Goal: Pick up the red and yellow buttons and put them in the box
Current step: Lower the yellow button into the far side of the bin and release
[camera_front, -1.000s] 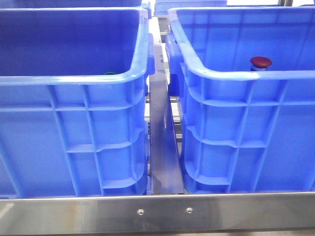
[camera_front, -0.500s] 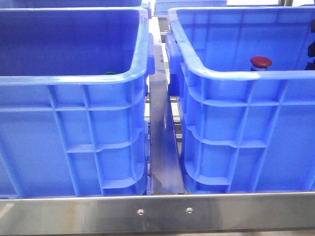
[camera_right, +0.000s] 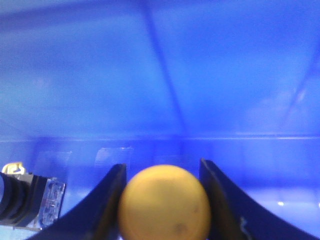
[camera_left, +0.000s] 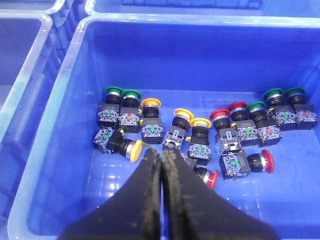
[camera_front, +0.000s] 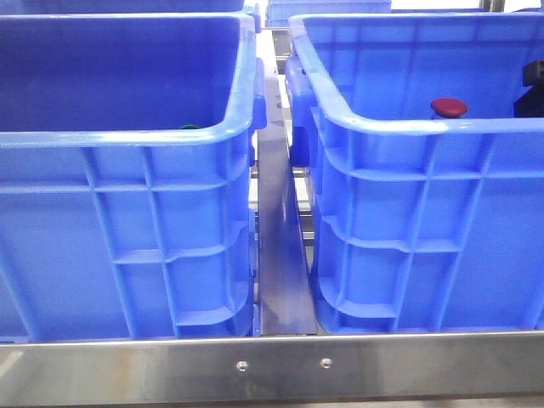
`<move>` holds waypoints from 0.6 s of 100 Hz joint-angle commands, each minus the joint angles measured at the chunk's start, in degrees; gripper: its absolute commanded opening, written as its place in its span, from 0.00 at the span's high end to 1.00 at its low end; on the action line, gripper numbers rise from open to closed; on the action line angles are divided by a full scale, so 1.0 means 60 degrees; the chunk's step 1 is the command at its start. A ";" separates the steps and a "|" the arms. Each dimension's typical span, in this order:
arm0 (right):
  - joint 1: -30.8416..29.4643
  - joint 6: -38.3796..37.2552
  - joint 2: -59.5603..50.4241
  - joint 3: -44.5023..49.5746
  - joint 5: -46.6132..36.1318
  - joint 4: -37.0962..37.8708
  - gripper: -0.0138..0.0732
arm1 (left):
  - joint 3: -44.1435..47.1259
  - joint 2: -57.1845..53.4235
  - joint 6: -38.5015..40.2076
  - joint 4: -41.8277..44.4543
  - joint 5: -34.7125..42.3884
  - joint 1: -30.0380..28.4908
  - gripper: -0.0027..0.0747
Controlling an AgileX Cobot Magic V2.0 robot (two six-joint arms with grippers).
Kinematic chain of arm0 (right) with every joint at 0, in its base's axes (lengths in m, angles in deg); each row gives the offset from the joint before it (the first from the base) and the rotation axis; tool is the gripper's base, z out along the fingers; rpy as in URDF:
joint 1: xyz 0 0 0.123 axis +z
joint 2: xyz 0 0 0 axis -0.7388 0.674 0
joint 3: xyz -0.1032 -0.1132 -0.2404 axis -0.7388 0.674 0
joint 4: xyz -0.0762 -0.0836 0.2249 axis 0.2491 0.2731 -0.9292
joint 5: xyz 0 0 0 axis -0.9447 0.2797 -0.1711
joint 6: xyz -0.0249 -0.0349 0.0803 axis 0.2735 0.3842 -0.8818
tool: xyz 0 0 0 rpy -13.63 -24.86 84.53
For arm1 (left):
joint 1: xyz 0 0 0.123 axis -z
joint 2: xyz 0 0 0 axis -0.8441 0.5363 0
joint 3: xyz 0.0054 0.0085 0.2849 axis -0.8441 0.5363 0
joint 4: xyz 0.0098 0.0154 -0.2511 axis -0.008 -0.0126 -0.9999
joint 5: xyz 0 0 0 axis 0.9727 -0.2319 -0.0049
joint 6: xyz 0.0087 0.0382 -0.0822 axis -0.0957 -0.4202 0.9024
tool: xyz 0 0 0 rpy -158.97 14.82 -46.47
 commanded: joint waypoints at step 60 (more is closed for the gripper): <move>-0.0020 0.0102 -0.2565 0.0035 0.0196 -0.0993 0.22 | -0.0217 0.0069 -0.0030 -0.0064 0.0518 -0.0004 0.99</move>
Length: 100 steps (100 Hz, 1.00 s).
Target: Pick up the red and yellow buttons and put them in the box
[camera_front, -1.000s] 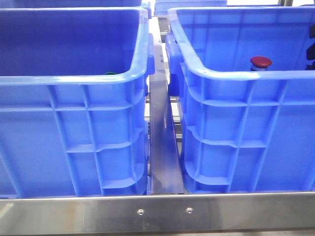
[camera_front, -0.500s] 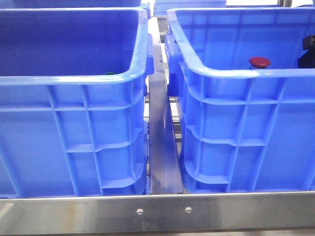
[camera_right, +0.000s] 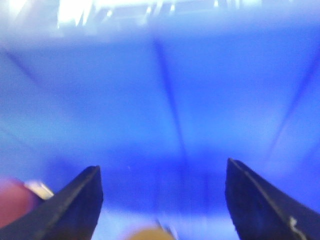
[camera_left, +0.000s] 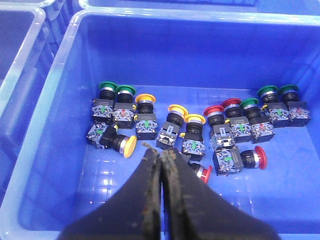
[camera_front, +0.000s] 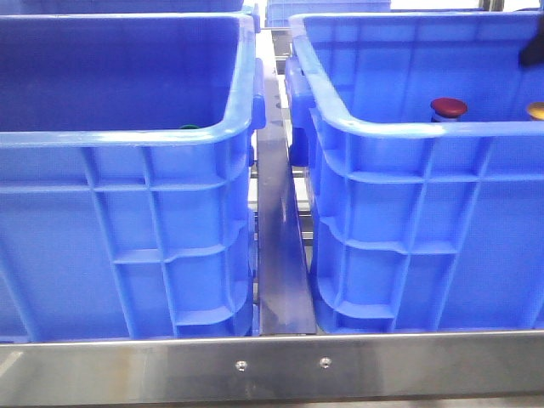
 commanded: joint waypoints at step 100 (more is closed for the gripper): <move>0.1525 0.0102 -1.0417 0.4700 -0.2276 -0.0793 0.24 | -0.0217 0.0069 -0.0030 0.0145 0.0518 -0.0004 0.99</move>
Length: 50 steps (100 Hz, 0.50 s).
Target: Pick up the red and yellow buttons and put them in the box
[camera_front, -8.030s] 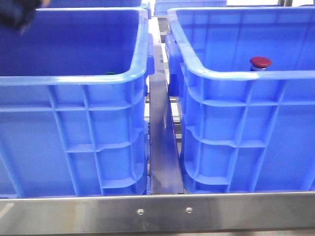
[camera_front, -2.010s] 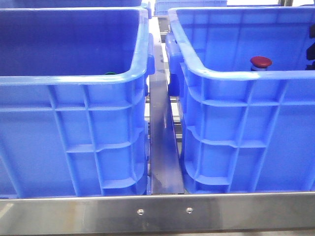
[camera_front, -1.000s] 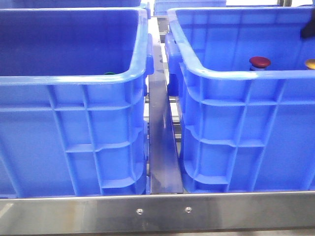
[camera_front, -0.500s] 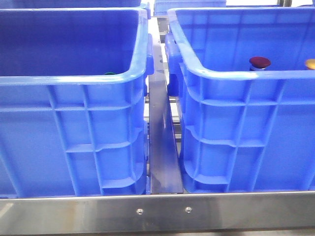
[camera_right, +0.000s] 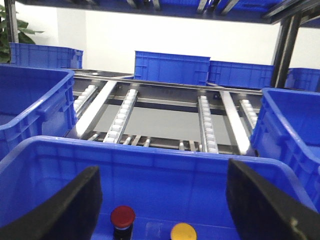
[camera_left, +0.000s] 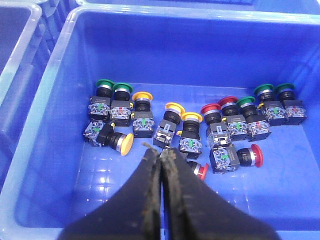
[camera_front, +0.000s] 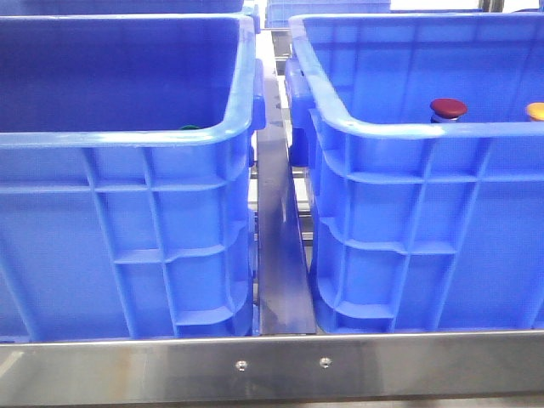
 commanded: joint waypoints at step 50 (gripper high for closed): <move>0.0000 0.0078 -0.1163 0.0271 0.0282 -0.0798 0.92 | -0.0217 0.0069 -0.0015 0.0262 0.0518 -0.0004 0.99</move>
